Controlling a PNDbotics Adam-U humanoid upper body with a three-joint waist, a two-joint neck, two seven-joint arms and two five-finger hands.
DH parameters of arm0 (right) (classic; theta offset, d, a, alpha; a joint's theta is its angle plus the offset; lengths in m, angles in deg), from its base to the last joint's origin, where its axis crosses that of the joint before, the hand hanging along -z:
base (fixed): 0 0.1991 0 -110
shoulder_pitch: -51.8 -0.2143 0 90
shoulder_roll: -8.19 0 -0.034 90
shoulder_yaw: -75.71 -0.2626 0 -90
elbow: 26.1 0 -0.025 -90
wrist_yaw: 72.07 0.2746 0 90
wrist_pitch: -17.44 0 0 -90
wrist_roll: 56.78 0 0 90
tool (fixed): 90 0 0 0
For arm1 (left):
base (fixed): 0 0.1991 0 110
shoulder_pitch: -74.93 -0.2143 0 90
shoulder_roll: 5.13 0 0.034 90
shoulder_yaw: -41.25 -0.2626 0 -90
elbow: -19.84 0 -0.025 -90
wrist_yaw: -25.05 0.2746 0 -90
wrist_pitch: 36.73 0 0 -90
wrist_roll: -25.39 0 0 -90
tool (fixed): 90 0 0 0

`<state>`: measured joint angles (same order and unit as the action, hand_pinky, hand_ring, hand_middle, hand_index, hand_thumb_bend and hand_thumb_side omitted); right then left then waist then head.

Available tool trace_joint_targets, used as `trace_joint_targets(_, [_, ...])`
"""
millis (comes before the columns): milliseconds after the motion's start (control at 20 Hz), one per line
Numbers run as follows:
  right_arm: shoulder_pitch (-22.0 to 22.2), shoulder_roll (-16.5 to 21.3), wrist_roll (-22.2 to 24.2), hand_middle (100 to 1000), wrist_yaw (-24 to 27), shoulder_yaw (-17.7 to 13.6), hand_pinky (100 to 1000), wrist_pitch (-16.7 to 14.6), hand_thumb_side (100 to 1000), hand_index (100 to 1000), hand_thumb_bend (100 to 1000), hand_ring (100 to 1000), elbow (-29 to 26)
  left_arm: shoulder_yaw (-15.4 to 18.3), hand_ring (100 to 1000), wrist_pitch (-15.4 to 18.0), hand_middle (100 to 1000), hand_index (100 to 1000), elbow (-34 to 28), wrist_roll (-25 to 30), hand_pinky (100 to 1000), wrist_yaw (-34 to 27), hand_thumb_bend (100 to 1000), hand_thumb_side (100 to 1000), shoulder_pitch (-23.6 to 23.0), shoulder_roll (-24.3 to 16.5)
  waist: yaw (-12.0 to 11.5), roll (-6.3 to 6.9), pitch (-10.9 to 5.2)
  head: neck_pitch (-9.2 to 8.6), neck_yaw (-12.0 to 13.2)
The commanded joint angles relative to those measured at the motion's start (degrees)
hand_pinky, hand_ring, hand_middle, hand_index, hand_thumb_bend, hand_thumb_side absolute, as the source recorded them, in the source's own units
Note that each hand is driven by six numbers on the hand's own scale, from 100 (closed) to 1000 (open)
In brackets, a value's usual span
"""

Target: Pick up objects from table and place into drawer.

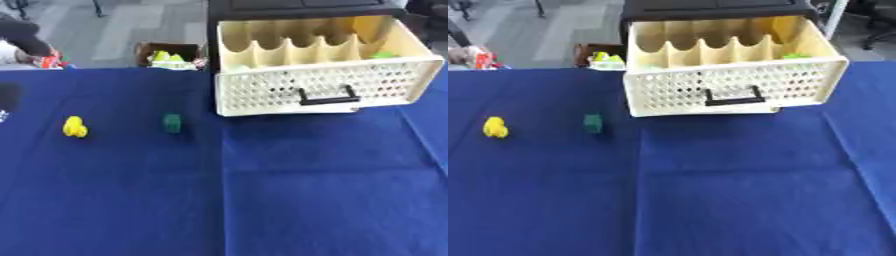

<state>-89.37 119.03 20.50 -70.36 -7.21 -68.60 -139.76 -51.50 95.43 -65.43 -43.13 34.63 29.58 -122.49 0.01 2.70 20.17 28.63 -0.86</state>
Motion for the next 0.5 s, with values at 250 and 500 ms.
trace_joint_targets(250, [-1.12, 0.05, -0.19, 314, 0.76, -1.05, 757, -0.13, 694, 753, 100, 329, -0.93, -3.68, 780, 9.8, 749, 980, 8.57, 14.7, 699, 1.59, 100, 670, 7.26, 0.32, 0.42, 0.4, -0.53, -0.98, 0.78])
trace_joint_targets(500, [-1.2, -0.38, -0.19, 314, 0.86, -1.23, 761, -0.12, 696, 751, 100, 328, -0.93, -3.77, 796, 9.8, 759, 909, 14.65, 18.69, 729, 5.18, 100, 812, 11.79, 2.71, 0.75, 0.66, -0.18, -1.43, 1.37])
